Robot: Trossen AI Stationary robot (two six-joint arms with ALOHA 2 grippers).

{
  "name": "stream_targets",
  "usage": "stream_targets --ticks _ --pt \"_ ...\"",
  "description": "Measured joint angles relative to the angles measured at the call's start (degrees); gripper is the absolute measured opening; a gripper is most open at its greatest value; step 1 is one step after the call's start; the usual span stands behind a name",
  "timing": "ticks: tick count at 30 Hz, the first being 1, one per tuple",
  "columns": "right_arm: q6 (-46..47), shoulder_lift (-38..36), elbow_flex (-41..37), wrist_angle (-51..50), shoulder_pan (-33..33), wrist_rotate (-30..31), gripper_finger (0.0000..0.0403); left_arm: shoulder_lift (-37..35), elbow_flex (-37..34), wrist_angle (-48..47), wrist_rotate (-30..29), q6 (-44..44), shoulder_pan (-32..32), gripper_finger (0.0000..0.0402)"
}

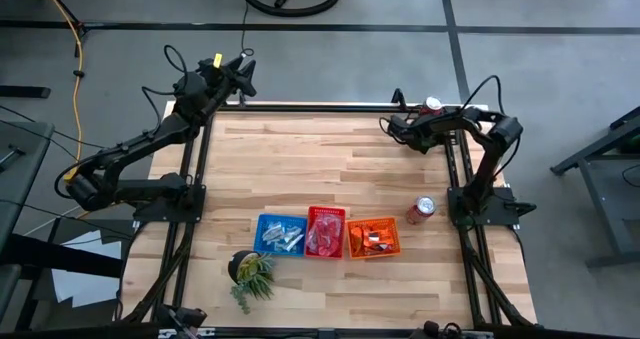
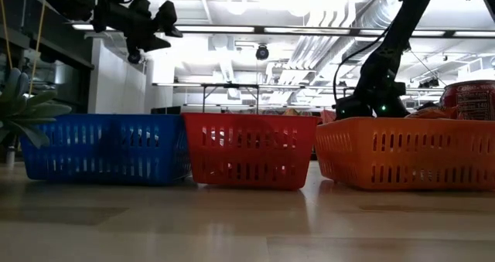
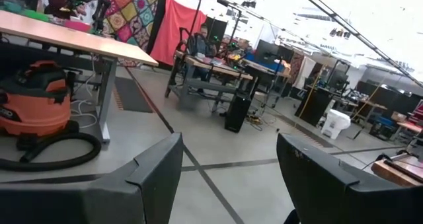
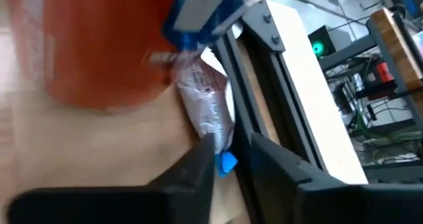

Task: Sort candy
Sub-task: Put the white candy pack into the blue bin

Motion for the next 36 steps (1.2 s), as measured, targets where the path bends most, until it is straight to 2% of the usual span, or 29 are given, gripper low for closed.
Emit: stream_targets --ticks 4,9,14,18,20,24,27,31,33,36 --pt "0.14 -0.72 0.0 -0.72 -0.01 -3.37 0.0013 -0.02 0.0 -0.01 0.02 -0.11 0.0 0.0232" --pt "-4.05 -3.45 -0.06 -2.56 1.2 -8.86 0.0003 -0.07 0.0 0.9 0.02 -0.61 0.0 0.0232" --pt "-4.79 -11.02 -0.07 -3.63 3.81 -14.9 0.0001 -0.17 1.39 2.19 0.04 -3.08 0.0 0.0232" --pt "-4.14 -15.26 -0.07 -3.56 5.36 -15.16 0.0 -0.22 2.51 2.24 0.07 0.47 0.0 0.0232" --pt "-4.32 -17.02 -0.07 -3.08 5.81 -18.33 0.0 -0.17 2.51 2.05 0.19 1.03 0.0 0.0232" --pt "-5.23 -19.92 0.56 -1.32 7.84 -23.88 0.0 -0.17 2.51 2.13 3.06 0.02 1.18 0.0232" --pt "-5.43 -20.72 3.79 1.27 7.21 -27.97 0.0 0.04 2.51 2.2 6.28 -1.39 3.04 0.0232" --pt "-7.9 -18.11 10.83 0.58 6.05 -24.82 0.0 1.22 2.51 2.1 11.06 -3.88 6.5 0.0232" --pt "-9.4 -15.15 15.17 -3.49 4.33 -21.28 0.0 1.76 2.51 2.13 13.48 -5.66 8.16 0.0232" --pt "-12.86 -8.93 20.74 -12.18 0.75 -20.53 0.0 2.32 2.51 2.17 15.88 -7.28 9.86 0.0232"
